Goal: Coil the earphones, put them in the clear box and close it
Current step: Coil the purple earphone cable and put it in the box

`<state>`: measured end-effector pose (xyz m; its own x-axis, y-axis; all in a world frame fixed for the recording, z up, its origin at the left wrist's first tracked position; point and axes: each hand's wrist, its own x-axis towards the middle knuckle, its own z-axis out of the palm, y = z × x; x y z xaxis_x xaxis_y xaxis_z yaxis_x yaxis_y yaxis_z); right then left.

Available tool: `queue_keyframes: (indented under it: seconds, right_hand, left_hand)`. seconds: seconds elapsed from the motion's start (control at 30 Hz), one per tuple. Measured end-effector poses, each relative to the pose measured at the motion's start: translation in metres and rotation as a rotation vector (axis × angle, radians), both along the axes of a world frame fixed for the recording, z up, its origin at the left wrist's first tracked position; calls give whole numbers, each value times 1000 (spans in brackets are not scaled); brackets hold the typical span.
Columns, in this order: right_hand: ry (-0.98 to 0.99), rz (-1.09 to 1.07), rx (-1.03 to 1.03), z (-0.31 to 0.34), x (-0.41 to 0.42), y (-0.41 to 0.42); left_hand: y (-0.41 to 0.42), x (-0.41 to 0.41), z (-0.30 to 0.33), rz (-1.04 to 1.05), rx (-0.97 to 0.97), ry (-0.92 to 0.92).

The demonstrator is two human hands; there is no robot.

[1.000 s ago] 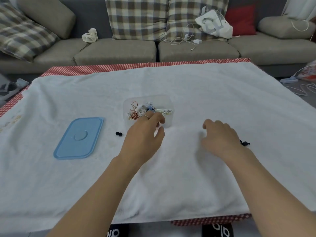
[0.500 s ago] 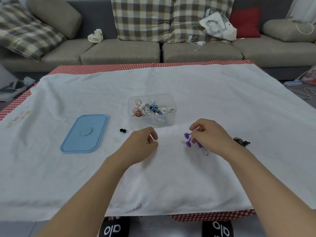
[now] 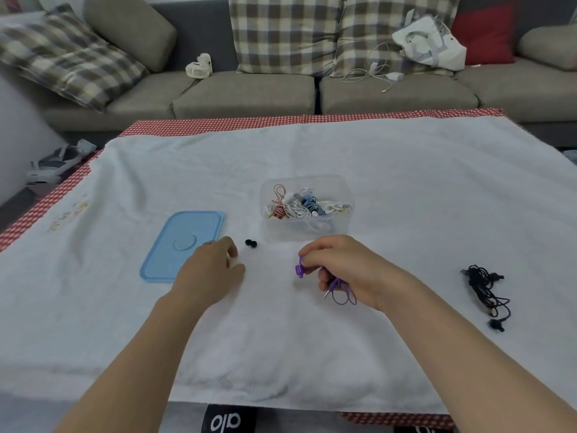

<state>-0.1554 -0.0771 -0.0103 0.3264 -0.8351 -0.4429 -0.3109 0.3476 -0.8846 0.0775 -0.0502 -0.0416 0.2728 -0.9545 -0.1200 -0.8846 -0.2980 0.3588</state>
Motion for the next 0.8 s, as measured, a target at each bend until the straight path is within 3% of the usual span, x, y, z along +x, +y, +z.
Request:
queue_keyframes:
  seconds: [0.17,0.43,0.67,0.8]
  right_hand:
    - [112,43,-123,-9,7,-2]
    - [221,32,-256,-7,7,-4]
    - [138,-21,-236,-8,1,-4]
    - [-23,-89,-186,0,1,-4]
  left_hand:
    - [0,2,1,-50,-51,45]
    - [3,-17,1,-181,-69,273]
    - [1,-27,5,-184,-134,296]
    - [2,-36,15,-208,-189,467]
